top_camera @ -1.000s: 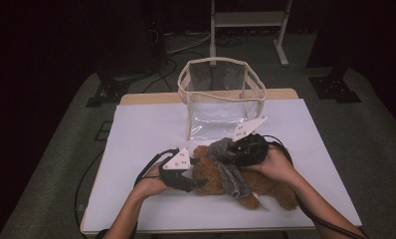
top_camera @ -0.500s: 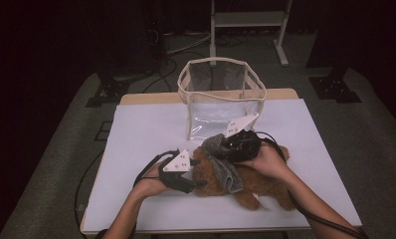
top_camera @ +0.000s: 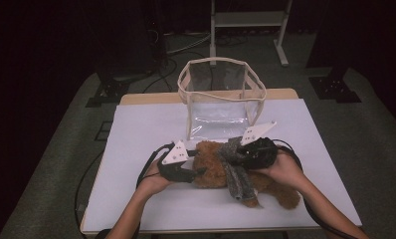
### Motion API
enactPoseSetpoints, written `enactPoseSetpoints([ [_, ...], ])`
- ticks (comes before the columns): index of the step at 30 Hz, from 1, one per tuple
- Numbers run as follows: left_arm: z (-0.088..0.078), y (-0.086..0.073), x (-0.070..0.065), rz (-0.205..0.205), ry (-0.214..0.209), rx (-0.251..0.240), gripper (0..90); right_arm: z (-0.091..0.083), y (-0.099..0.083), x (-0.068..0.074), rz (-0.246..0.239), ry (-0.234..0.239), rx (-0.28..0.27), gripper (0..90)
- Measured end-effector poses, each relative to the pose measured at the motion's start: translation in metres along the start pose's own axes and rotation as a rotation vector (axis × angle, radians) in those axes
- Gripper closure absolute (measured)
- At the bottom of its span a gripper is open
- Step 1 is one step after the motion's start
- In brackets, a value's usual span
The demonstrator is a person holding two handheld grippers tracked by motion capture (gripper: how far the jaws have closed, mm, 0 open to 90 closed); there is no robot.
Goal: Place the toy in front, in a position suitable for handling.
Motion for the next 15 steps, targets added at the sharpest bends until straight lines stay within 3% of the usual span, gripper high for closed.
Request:
enactPoseSetpoints([
  [3, 0.001, -0.001, 0.001, -0.007, 0.005, 0.001, 38.9, 0.000, 0.002, 0.004, -0.015, -0.003, -0.007, 68.0],
  [8, 0.000, -0.001, -0.002, -0.003, -0.026, 0.005, 38.7, 0.001, 0.003, 0.007, -0.028, 0.000, -0.006, 68.0],
  [11, 0.001, -0.001, -0.007, 0.027, -0.074, 0.014, 36.9, 0.000, 0.000, 0.001, -0.020, -0.013, 0.001, 68.0],
  [15, 0.004, -0.002, -0.013, 0.063, -0.099, 0.042, 35.7, -0.002, 0.000, -0.007, 0.002, -0.019, 0.001, 67.9],
])
Point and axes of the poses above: each handheld gripper's, and its own axes: z roughly forward along the jaws, y roughly out of its top, x roughly to its left, the point moved 5 cm from there along z, roughly forward along the jaws, and after that the axes turned 5 degrees about -y, right-handed, at the moved point
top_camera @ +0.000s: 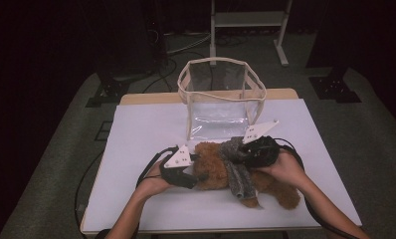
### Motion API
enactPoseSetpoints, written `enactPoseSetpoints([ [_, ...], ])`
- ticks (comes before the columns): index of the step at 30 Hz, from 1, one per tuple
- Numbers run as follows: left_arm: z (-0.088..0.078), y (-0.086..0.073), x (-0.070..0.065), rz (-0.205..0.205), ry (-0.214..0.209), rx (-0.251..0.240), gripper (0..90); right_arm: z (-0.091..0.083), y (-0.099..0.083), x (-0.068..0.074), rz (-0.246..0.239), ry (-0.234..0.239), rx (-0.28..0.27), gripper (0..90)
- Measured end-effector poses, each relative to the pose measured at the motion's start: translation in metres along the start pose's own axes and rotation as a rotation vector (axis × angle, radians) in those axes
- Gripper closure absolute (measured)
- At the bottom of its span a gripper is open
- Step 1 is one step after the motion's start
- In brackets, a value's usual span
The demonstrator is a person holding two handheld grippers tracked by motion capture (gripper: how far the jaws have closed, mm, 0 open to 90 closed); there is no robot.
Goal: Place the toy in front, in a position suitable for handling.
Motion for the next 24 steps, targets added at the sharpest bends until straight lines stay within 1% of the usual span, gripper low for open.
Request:
enactPoseSetpoints([
  [3, 0.000, 0.000, -0.003, 0.005, -0.024, 0.009, 35.7, 0.001, 0.004, -0.005, -0.004, -0.016, 0.007, 67.8],
  [5, -0.001, -0.001, -0.004, 0.012, -0.035, 0.017, 35.7, 0.003, 0.006, -0.009, 0.011, -0.025, 0.001, 67.7],
  [7, -0.002, -0.001, -0.003, 0.012, -0.036, 0.019, 35.7, 0.005, 0.007, -0.010, 0.031, -0.017, 0.000, 67.6],
  [8, -0.003, -0.001, -0.003, 0.015, -0.031, 0.020, 35.7, 0.007, 0.006, -0.010, 0.034, -0.015, -0.001, 67.5],
  [10, -0.004, 0.000, -0.001, 0.027, -0.012, 0.018, 35.6, 0.008, 0.004, -0.008, 0.047, 0.000, -0.006, 67.7],
  [12, -0.005, 0.001, 0.001, 0.011, -0.001, -0.005, 35.7, 0.008, 0.001, -0.005, 0.055, 0.031, -0.005, 67.7],
  [13, -0.005, 0.002, 0.001, 0.011, 0.000, -0.009, 35.7, 0.008, -0.001, -0.003, 0.059, 0.038, -0.003, 67.7],
  [15, -0.005, 0.003, 0.000, 0.025, 0.004, 0.001, 35.6, 0.006, -0.002, -0.001, 0.047, 0.040, -0.001, 67.6],
  [16, -0.004, 0.003, -0.001, 0.023, 0.004, -0.004, 35.5, 0.006, -0.003, 0.001, 0.045, 0.042, -0.001, 67.7],
  [17, -0.004, 0.004, -0.001, 0.025, 0.001, -0.005, 35.0, 0.006, -0.003, 0.001, 0.042, 0.045, -0.004, 67.7],
  [19, -0.004, 0.006, -0.002, 0.026, -0.003, -0.013, 34.4, 0.006, -0.005, 0.004, 0.052, 0.056, -0.007, 67.7],
  [21, -0.004, 0.008, -0.003, 0.015, -0.015, -0.030, 33.4, 0.007, -0.007, 0.008, 0.054, 0.070, -0.010, 67.7],
  [24, -0.003, 0.008, -0.005, 0.023, -0.033, -0.025, 33.0, 0.006, -0.008, 0.015, 0.032, 0.075, -0.001, 67.6],
])
Point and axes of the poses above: each handheld gripper's, and its own axes: z roughly forward along the jaws, y roughly out of its top, x roughly to its left, the point moved 5 cm from there along z, roughly forward along the jaws, and after that the axes turned 5 degrees about -y, right-handed, at the moved point
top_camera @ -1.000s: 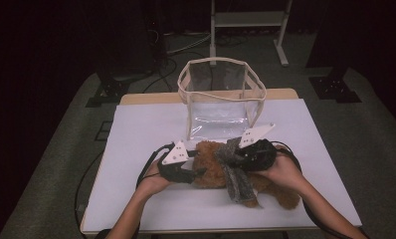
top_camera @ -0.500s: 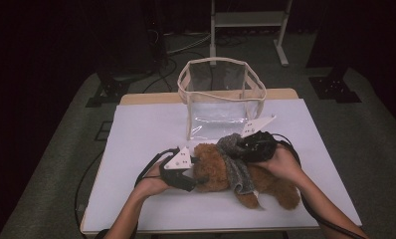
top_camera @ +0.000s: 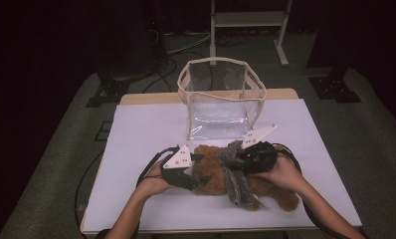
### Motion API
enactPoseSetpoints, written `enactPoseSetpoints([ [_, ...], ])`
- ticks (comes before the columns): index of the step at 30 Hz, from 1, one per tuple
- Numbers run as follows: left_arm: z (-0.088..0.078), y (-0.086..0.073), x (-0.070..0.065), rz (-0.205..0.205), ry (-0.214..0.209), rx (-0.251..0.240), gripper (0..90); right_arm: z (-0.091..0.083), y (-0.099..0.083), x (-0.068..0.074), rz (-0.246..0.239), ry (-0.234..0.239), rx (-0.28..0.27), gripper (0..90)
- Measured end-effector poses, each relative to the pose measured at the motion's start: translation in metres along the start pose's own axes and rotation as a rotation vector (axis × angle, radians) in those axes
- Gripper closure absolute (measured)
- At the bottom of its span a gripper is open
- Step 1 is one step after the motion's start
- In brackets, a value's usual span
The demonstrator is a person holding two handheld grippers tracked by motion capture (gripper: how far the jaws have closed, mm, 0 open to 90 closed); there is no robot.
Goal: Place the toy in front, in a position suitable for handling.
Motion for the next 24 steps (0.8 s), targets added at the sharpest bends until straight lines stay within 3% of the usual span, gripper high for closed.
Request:
enactPoseSetpoints([
  [4, 0.003, -0.003, -0.004, 0.009, -0.018, 0.032, 34.3, -0.002, 0.005, 0.002, -0.053, -0.033, 0.026, 67.9],
  [11, 0.001, -0.005, -0.009, 0.038, -0.059, 0.056, 35.3, 0.003, 0.020, -0.015, -0.038, -0.072, 0.035, 67.8],
  [15, -0.004, -0.002, -0.007, 0.050, -0.051, 0.054, 35.4, 0.010, 0.017, -0.016, -0.012, -0.039, 0.037, 67.8],
  [18, -0.007, 0.002, -0.005, 0.033, -0.043, 0.029, 32.9, 0.008, 0.010, -0.009, 0.007, -0.014, 0.032, 67.9],
  [21, -0.002, 0.000, -0.010, 0.043, -0.077, 0.044, 34.3, 0.004, 0.005, 0.000, -0.011, 0.024, 0.040, 67.7],
  [24, 0.002, -0.001, -0.014, 0.044, -0.096, 0.054, 37.1, 0.000, 0.008, 0.002, -0.043, 0.014, 0.058, 67.8],
])
Point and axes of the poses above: each handheld gripper's, and its own axes: z roughly forward along the jaws, y roughly out of its top, x roughly to its left, the point moved 5 cm from there along z, roughly forward along the jaws, and after that the axes turned 5 degrees about -y, right-handed, at the moved point
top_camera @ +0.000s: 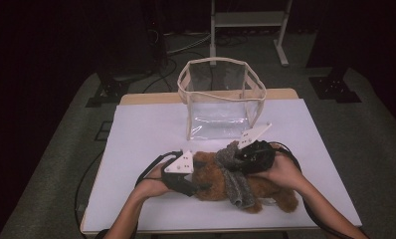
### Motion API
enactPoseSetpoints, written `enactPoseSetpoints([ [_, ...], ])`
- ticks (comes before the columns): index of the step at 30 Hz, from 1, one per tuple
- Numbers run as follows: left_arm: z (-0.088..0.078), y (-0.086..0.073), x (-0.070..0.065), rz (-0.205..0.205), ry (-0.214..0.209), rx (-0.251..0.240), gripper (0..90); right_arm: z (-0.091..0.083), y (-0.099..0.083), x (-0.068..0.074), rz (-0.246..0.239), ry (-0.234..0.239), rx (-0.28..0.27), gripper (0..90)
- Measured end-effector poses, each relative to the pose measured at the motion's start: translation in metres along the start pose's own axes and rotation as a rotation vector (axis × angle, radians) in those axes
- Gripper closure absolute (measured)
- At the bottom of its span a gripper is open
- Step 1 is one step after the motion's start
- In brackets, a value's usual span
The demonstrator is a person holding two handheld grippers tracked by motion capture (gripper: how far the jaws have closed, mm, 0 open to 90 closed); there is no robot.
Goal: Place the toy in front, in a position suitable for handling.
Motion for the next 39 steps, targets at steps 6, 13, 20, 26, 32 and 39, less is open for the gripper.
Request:
enactPoseSetpoints([
  [6, 0.000, -0.001, -0.004, 0.017, -0.026, 0.023, 38.6, 0.012, 0.021, -0.006, -0.022, 0.008, 0.011, 67.7],
  [13, -0.002, -0.004, -0.004, 0.016, -0.039, 0.026, 38.4, 0.030, 0.031, -0.011, -0.014, 0.022, 0.008, 67.7],
  [20, -0.001, -0.004, -0.003, 0.012, -0.030, 0.029, 38.5, -0.002, 0.003, -0.020, 0.001, -0.040, 0.045, 67.7],
  [26, -0.004, -0.002, -0.001, 0.007, -0.031, 0.026, 37.4, -0.026, -0.015, -0.034, 0.076, -0.067, 0.009, 67.8],
  [32, -0.009, 0.005, 0.007, -0.025, 0.023, -0.032, 33.4, -0.006, -0.019, -0.020, 0.039, -0.017, 0.030, 68.0],
  [39, -0.001, 0.003, 0.000, -0.028, -0.008, 0.000, 37.3, -0.029, -0.022, -0.020, 0.009, -0.022, 0.017, 68.0],
])
Point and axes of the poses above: each handheld gripper's, and its own axes: z roughly forward along the jaws, y roughly out of its top, x roughly to its left, the point moved 5 cm from there along z, roughly forward along the jaws, and after that the axes turned 5 degrees about -y, right-handed, at the moved point
